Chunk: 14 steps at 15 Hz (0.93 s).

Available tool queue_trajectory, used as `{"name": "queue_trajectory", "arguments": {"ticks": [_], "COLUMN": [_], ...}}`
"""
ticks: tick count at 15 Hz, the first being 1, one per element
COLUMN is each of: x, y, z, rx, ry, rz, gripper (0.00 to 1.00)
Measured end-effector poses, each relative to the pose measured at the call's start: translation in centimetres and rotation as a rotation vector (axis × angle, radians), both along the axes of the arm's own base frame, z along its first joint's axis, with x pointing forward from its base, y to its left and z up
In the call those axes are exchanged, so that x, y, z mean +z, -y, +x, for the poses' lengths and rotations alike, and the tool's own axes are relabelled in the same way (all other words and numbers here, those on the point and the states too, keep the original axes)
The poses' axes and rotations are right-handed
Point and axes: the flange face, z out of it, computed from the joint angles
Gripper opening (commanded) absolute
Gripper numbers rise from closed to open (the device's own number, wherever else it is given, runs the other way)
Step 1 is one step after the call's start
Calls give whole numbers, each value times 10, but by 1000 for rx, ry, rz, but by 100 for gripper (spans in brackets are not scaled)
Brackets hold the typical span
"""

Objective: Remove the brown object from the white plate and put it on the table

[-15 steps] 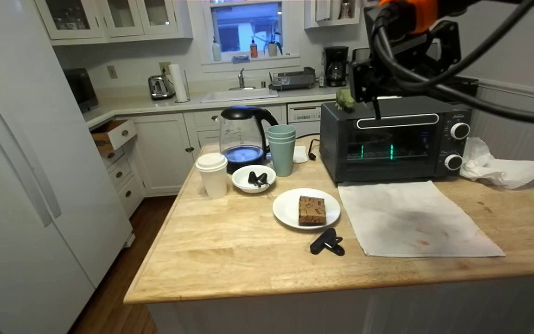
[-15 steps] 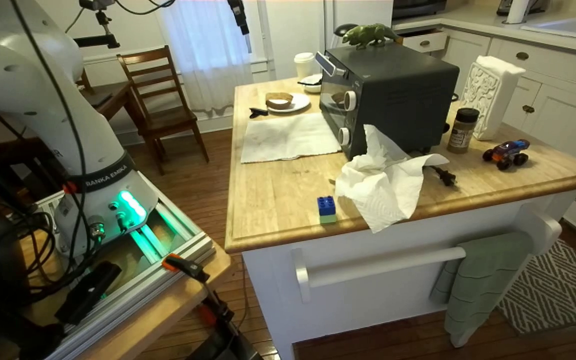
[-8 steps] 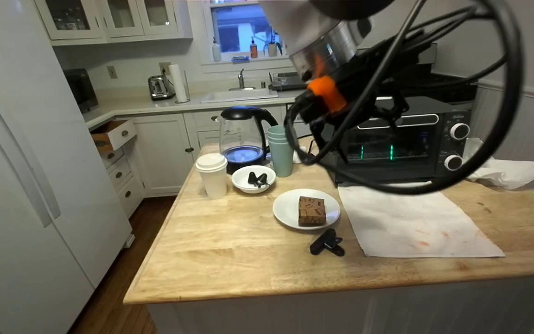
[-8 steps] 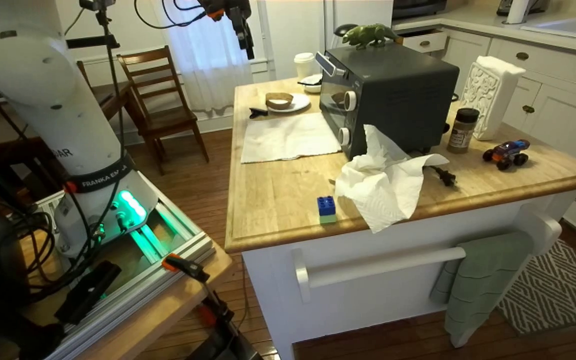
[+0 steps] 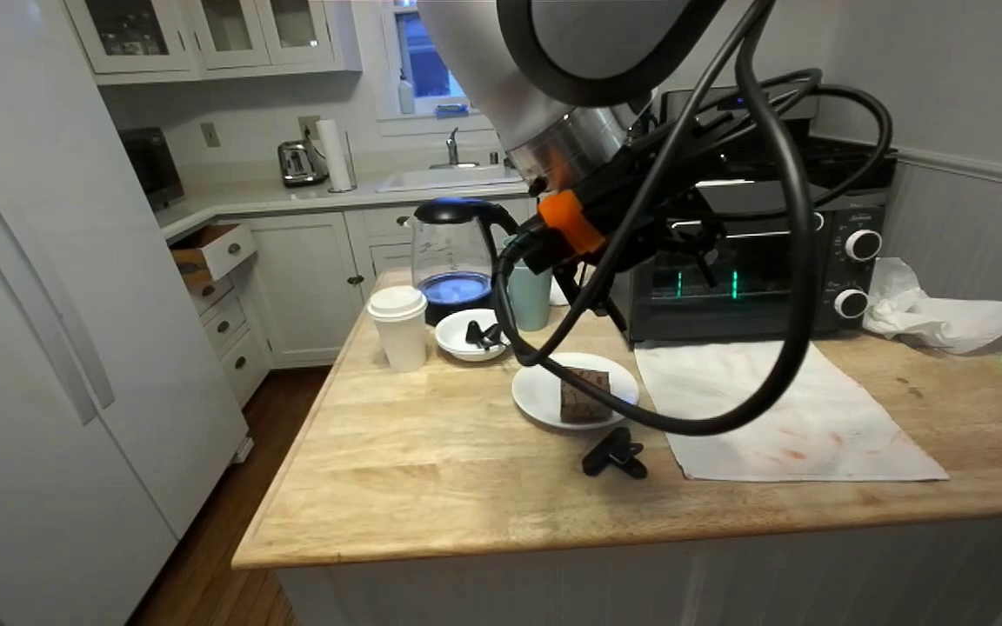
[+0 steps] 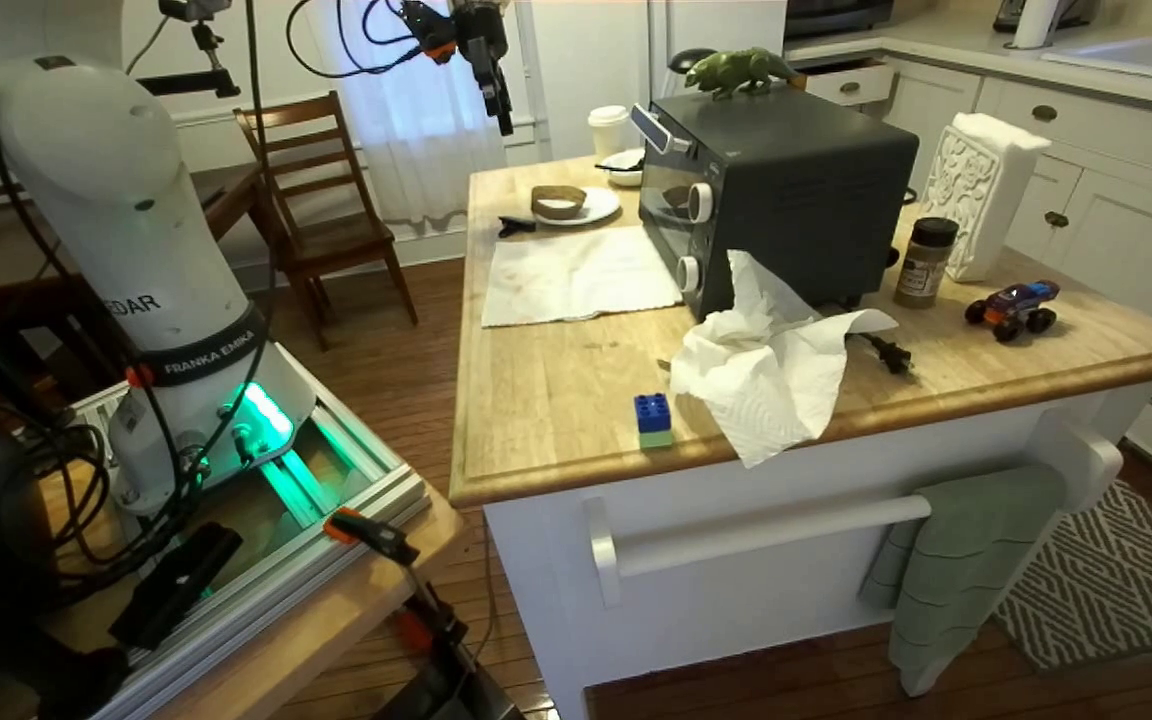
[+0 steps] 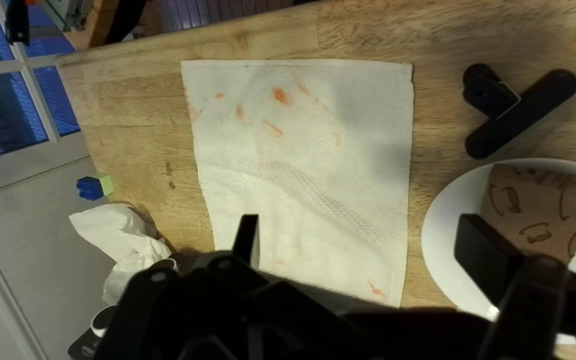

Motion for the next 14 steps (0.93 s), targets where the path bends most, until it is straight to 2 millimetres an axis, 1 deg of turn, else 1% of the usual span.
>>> {"name": "queue_trajectory", "arguments": {"ticks": [2, 4, 7, 10, 14], "x": [1, 0, -10, -34, -70], "y": [0, 4, 4, -6, -20], "z": [0, 2, 16, 35, 60], "rx": [-1, -40, -116, -151, -155], "ry": [2, 20, 61, 68, 56], "rz": [0, -24, -62, -90, -118], "gripper": [100, 100, 100, 100, 100]}}
